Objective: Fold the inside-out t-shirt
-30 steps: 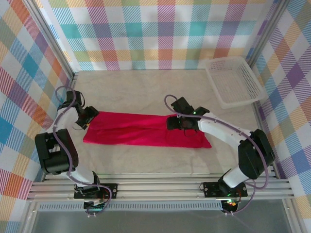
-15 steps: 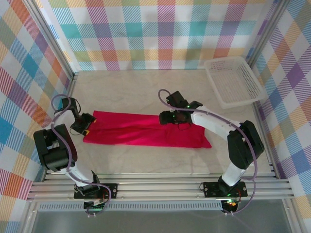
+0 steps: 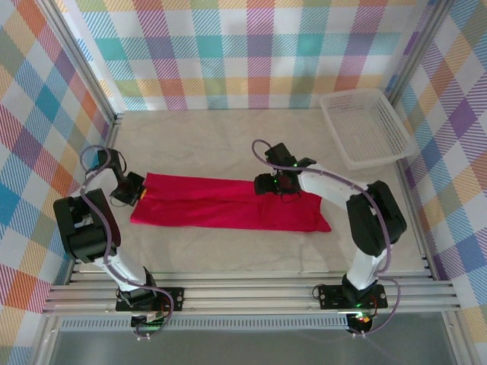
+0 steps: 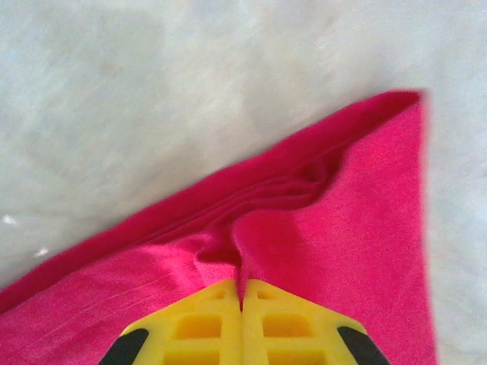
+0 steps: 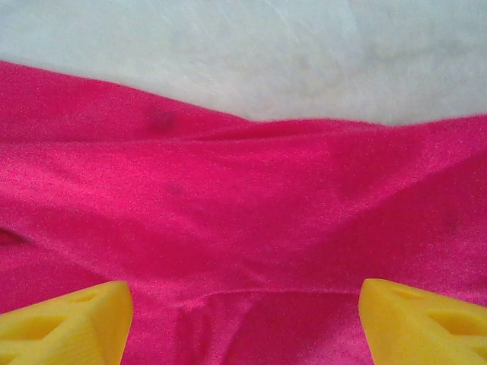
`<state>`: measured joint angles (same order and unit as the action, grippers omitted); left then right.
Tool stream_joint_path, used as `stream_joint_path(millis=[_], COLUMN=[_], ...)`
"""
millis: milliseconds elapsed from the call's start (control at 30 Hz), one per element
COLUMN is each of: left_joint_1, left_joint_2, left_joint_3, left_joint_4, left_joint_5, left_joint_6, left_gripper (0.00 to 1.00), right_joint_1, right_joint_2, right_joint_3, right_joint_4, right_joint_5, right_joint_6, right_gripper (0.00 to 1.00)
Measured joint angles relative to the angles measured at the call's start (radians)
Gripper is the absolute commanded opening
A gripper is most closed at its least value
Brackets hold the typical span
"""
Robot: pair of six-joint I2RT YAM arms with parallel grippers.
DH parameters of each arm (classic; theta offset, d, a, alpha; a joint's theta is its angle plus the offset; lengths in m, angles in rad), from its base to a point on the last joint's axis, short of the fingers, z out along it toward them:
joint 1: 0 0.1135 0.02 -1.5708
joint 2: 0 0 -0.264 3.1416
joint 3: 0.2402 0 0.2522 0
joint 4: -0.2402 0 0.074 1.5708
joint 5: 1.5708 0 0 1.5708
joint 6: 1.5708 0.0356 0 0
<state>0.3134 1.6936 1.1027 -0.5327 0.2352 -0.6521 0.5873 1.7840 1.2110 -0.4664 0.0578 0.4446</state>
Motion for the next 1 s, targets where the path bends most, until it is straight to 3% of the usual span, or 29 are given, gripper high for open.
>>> stream_joint_path(millis=[167, 467, 600, 833, 1000], left_joint_1=[-0.088, -0.202, -0.218, -0.217, -0.175], left_joint_2=[0.085, 0.3, 0.265, -0.034, -0.113], left_joint_3=[0.254, 0.578, 0.518, 0.158, 0.027], left_joint_4=[-0.023, -0.098, -0.096, -0.054, -0.04], left_joint_5=[-0.023, -0.063, -0.121, -0.24, -0.275], left_joint_6=[0.013, 0.081, 0.127, 0.172, 0.167], left_gripper=[0.0, 0.0, 0.0, 0.0, 0.0], right_joint_1=[-0.034, -0.037, -0.037, -0.037, -0.037], right_joint_2=[0.096, 0.095, 0.1, 0.1, 0.1], right_joint_3=[-0.01, -0.008, -0.002, -0.002, -0.002], right_joint_4=[-0.001, 0.013, 0.01, 0.01, 0.01], right_joint_5=[0.002, 0.01, 0.012, 0.013, 0.013], right_joint_6=[0.04, 0.092, 0.096, 0.095, 0.095], right_gripper=[0.76, 0.76, 0.76, 0.76, 0.77])
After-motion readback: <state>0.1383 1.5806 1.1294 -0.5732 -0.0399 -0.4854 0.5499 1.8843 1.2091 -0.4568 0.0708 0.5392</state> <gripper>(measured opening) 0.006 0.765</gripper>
